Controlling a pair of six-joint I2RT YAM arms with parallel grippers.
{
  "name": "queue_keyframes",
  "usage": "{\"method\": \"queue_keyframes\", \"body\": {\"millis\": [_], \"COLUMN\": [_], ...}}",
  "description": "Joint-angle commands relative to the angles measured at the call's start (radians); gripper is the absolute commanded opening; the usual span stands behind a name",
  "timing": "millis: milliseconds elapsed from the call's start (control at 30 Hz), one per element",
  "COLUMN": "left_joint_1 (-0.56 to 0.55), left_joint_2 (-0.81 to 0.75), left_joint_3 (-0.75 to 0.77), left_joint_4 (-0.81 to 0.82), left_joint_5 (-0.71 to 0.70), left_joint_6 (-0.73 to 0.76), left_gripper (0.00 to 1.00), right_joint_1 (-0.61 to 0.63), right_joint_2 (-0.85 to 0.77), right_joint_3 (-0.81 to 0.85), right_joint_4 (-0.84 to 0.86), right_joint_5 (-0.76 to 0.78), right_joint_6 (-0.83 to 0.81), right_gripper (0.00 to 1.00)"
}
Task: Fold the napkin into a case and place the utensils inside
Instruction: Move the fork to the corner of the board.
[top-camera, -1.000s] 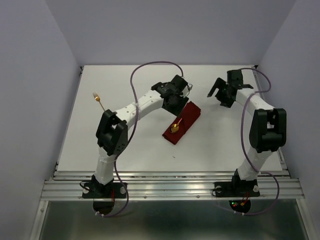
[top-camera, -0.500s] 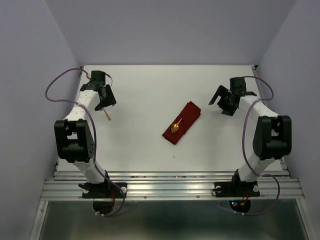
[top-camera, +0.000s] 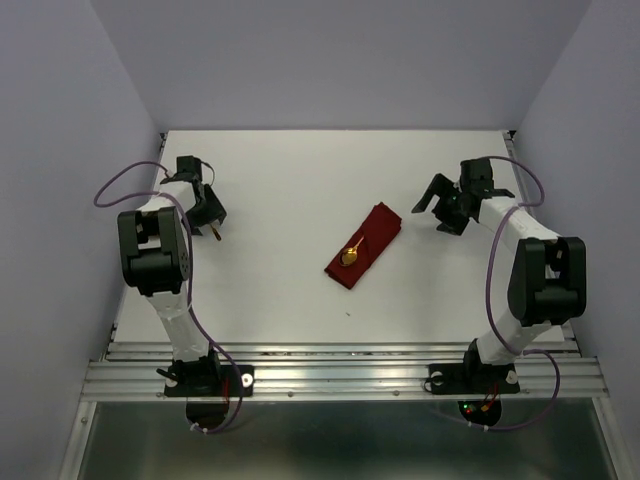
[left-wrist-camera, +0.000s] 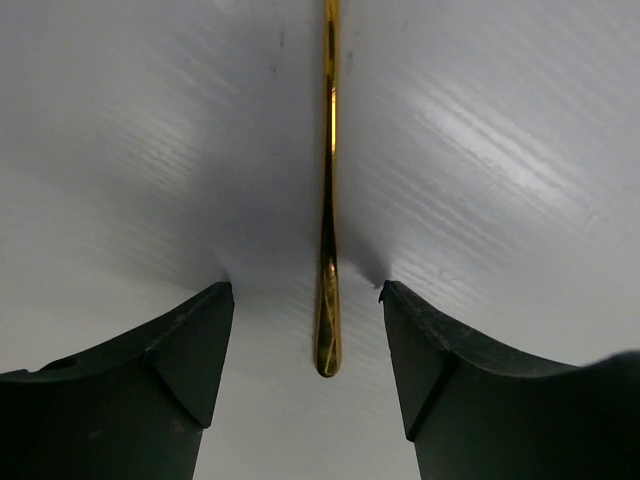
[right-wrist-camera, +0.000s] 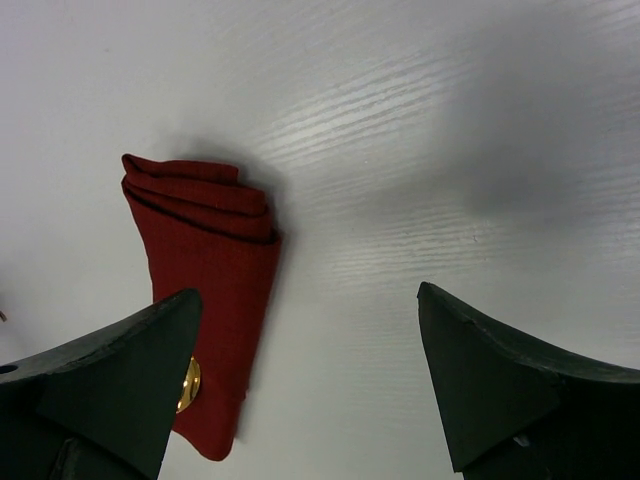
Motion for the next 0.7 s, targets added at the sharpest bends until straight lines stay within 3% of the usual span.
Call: {"method": "queue_keyframes", "body": {"millis": [0, 133, 300, 467, 667], "left_joint_1": [-0.01, -0.048, -0.088, -0.152, -0.146], "left_joint_2": [0.018, 0.099, 0.238, 0.337, 0.292], "left_joint_3": [0.002, 0.088, 0.336, 0.6, 0.669], "left_joint_4": [0.095, 0.107, 0.072, -0.044, -0.003], "left_joint_5": [0.128, 0.172, 0.238, 0.178, 0.09], "left_joint_6": [0.001, 0.053, 0.104, 0.183, 0.219], "left_gripper": [0.72, 0.71, 0.7, 0.67, 0.66], "right_joint_1": [0.005, 0.005, 0.014, 0.014, 0.025], "right_joint_2": [-0.045, -0.042, -0.04, -0.047, -0.005], "right_joint_3": [-0.016, -0.013, -0.011, -0.028, -0.016], "right_joint_4": [0.051, 0.051, 0.036, 0.021, 0.018], "right_joint_5": [-0.045, -0.05, -0.045, -0.024, -0.024], "right_joint_6": [-0.005, -0.003, -0.003, -0.008, -0.001], "right_gripper": [0.94, 0.94, 0.94, 0.95, 0.95]}}
